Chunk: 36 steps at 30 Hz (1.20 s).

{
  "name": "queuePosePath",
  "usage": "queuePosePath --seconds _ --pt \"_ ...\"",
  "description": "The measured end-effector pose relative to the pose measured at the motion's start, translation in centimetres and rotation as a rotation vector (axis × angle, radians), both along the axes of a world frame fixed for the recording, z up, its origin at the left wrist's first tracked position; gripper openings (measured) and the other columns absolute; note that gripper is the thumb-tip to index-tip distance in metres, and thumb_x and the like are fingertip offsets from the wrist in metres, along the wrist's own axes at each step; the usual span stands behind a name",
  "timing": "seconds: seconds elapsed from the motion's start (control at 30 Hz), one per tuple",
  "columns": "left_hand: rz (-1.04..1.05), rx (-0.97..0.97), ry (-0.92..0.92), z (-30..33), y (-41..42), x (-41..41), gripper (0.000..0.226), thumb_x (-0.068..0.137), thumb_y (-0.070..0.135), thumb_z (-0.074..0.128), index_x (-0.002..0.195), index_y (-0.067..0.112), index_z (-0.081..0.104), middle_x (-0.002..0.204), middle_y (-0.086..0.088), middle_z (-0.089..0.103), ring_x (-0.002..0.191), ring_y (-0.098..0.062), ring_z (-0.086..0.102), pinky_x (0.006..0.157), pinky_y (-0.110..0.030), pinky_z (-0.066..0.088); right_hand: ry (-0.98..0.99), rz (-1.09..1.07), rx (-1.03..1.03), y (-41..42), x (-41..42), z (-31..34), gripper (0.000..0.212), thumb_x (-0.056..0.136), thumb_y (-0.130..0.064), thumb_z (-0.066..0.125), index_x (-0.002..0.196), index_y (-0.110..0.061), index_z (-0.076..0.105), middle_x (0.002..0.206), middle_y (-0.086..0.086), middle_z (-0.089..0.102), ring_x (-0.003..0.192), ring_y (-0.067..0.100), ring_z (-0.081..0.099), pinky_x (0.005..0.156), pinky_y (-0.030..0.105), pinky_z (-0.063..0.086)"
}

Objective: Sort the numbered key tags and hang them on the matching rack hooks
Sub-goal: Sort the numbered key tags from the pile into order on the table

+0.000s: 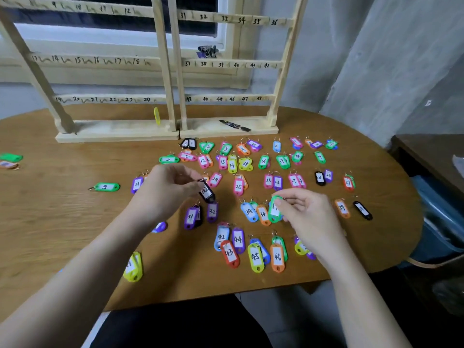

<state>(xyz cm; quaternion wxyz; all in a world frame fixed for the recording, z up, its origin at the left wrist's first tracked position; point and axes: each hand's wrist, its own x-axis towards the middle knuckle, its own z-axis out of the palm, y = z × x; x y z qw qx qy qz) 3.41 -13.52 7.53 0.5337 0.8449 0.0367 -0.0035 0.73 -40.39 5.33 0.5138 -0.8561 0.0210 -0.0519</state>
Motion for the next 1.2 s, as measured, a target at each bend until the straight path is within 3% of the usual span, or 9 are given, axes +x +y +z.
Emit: queuePosePath --seconds 0.1,0.17,0.37,0.53,0.77,1.0,1.2 --pt "-0.068 0.049 0.006 0.1 0.0 1.0 0.006 0.091 0.019 0.074 0.087 0.015 0.071 0.071 0.007 0.074 0.063 -0.005 0.063 0.058 -0.018 0.046 0.002 -0.003 -0.013 0.5 0.6 -0.7 0.012 0.094 -0.015 0.069 0.099 -0.025 0.076 0.090 -0.013 0.075 0.084 -0.001 0.068 0.075 0.023 0.059" --pt "-0.124 0.054 -0.011 -0.1 0.0 1.8 0.006 0.091 0.019 0.074 0.087 0.016 0.071 0.076 0.006 0.076 0.074 -0.011 0.069 0.069 -0.028 0.051 0.006 0.004 -0.030 0.7 0.8 -1.2 0.012 0.094 -0.016 0.069 0.098 -0.025 0.077 0.088 -0.013 0.075 0.086 0.002 0.069 0.079 0.030 0.060" --pt "-0.371 0.234 -0.033 -1.1 -2.2 4.2 0.007 0.091 0.014 0.072 0.087 0.019 0.068 0.083 0.006 0.076 0.081 -0.005 0.070 0.077 -0.026 0.055 0.009 -0.013 -0.090 0.9 1.0 -1.8 0.013 0.095 -0.018 0.068 0.100 -0.027 0.076 0.089 -0.017 0.073 0.086 -0.002 0.068 0.078 0.027 0.060" --pt "-0.543 0.400 -0.044 -1.5 -3.0 5.5 0.010 0.091 0.015 0.071 0.087 0.024 0.069 0.084 0.016 0.067 0.078 0.005 0.062 0.068 -0.010 0.044 0.024 -0.038 -0.101 0.4 1.1 -2.2 0.014 0.095 -0.018 0.068 0.099 -0.029 0.075 0.090 -0.016 0.073 0.087 -0.001 0.068 0.077 0.027 0.060" --pt "-0.566 0.613 -0.042 -1.7 -2.9 6.4 0.013 0.089 0.017 0.071 0.087 0.030 0.068 0.079 0.018 0.058 0.076 0.000 0.055 0.060 -0.015 0.038 0.042 -0.042 -0.136 0.0 1.3 -2.1 0.015 0.095 -0.022 0.068 0.097 -0.035 0.073 0.090 -0.016 0.073 0.087 -0.001 0.068 0.073 0.022 0.058" --pt "-0.613 0.582 -0.115 -2.1 -4.3 6.8 0.012 0.091 0.017 0.069 0.089 0.029 0.069 0.085 0.011 0.065 0.078 -0.004 0.056 0.067 -0.022 0.044 0.041 -0.049 -0.111 -0.5 1.6 -1.9 0.010 0.091 -0.020 0.073 0.095 -0.029 0.073 0.086 -0.013 0.073 0.082 -0.001 0.067 0.069 0.020 0.056" --pt "-0.643 0.491 -0.212 -2.5 -6.0 6.9 0.019 0.088 0.012 0.069 0.084 0.031 0.069 0.078 0.014 0.061 0.076 -0.001 0.056 0.064 -0.014 0.040 0.051 -0.040 -0.051 -0.9 1.5 -1.7 0.010 0.089 -0.018 0.076 0.092 -0.028 0.074 0.083 -0.012 0.075 0.081 -0.002 0.070 0.068 0.017 0.056"
